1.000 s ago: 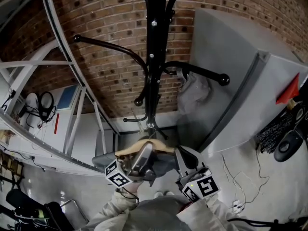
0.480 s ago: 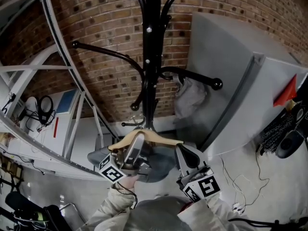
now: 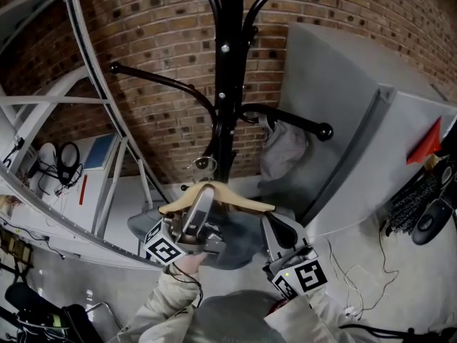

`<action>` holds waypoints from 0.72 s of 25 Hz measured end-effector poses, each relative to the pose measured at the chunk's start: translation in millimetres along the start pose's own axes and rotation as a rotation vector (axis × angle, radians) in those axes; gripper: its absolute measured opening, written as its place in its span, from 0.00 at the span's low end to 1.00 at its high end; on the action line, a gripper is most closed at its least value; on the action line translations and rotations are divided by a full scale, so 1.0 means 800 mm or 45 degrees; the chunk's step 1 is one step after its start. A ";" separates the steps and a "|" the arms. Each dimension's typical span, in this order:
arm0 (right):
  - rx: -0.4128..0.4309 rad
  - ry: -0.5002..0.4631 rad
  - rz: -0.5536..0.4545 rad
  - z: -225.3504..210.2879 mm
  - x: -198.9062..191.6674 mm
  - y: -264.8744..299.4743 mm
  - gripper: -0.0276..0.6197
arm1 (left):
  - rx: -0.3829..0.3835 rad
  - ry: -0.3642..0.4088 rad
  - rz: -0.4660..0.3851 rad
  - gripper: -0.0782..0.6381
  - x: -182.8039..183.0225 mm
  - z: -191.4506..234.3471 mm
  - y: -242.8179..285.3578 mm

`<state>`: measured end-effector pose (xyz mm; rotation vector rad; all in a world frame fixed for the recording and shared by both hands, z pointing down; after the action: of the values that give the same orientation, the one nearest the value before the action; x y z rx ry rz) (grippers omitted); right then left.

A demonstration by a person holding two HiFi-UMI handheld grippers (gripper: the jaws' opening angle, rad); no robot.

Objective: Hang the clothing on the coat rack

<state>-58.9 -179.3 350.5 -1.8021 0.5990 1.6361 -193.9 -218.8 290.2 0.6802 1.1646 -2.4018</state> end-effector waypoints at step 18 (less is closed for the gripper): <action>-0.020 -0.008 -0.015 -0.015 -0.001 0.009 0.08 | 0.029 0.014 0.002 0.25 0.003 0.032 0.016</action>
<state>-55.6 -192.7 350.9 -1.8074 0.5733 1.6424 -195.5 -247.4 294.8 0.7025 1.1419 -2.4165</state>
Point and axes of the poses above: the fingertips, and each gripper's own axes: y forward along the fingers, z to its left, x out of its top, the point moved 2 cm from there along -y, backward along the fingers, and after that the axes turned 9 degrees about x, right-handed, at the moved point
